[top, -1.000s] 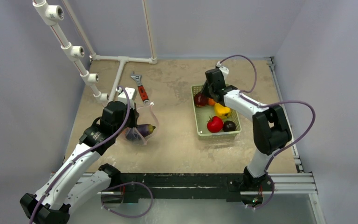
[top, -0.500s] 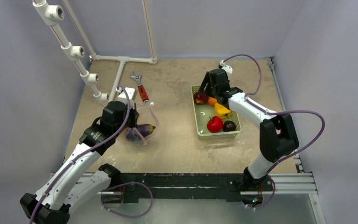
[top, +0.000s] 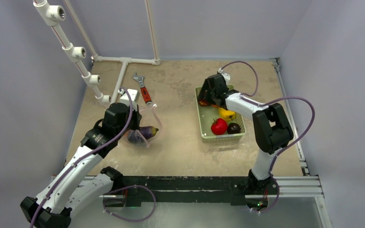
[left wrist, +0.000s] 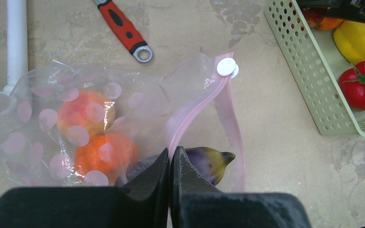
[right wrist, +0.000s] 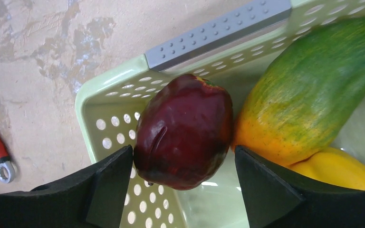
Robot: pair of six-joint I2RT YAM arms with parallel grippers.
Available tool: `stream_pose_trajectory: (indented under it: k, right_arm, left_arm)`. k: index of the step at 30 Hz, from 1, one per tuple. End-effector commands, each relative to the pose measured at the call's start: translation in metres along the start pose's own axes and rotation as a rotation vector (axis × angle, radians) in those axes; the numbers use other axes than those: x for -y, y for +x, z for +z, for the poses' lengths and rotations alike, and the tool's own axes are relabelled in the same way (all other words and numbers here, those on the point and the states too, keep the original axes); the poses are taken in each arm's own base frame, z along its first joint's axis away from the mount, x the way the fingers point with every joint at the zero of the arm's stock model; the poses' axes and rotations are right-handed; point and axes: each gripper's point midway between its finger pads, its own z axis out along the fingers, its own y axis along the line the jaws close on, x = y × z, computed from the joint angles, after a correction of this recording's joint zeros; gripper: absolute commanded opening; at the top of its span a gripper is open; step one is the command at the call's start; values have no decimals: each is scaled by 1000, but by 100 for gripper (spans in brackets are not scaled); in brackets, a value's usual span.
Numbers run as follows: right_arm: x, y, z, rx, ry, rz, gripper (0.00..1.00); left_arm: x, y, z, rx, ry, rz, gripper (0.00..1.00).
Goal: Place the food in the zip-top bag and seal the zipper
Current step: Pick up the fake fruit from the bin.
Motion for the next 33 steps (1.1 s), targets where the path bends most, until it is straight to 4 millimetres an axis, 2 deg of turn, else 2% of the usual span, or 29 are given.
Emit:
stream_pose_trajectory:
  k: [1,4,12,17,25,30,33]
  right_arm:
    - [-20,-19,2,37,-48,53,82]
    - [-20,-17,8,31,-39,68,87]
    - [-17,-11,24,20,-12,85,87]
    - [-16,-10,25,20,-14,82,77]
    - [-13,-24,5,71,-12,85,53]
    - [-13,-46,-17,142,-8,100,50]
    - [-12,-52,-32,166,-24,101,50]
  left_arm:
    - [2,-11,0,49,6,-9,0]
    - [2,-11,1,47,6,-7,0]
    - [2,-10,2,41,3,-5,0]
    - [2,-9,3,39,3,-4,0]
    - [2,-9,3,37,2,-3,0]
    - [2,-8,3,35,1,-4,0]
    - [2,-9,3,36,1,-6,0]
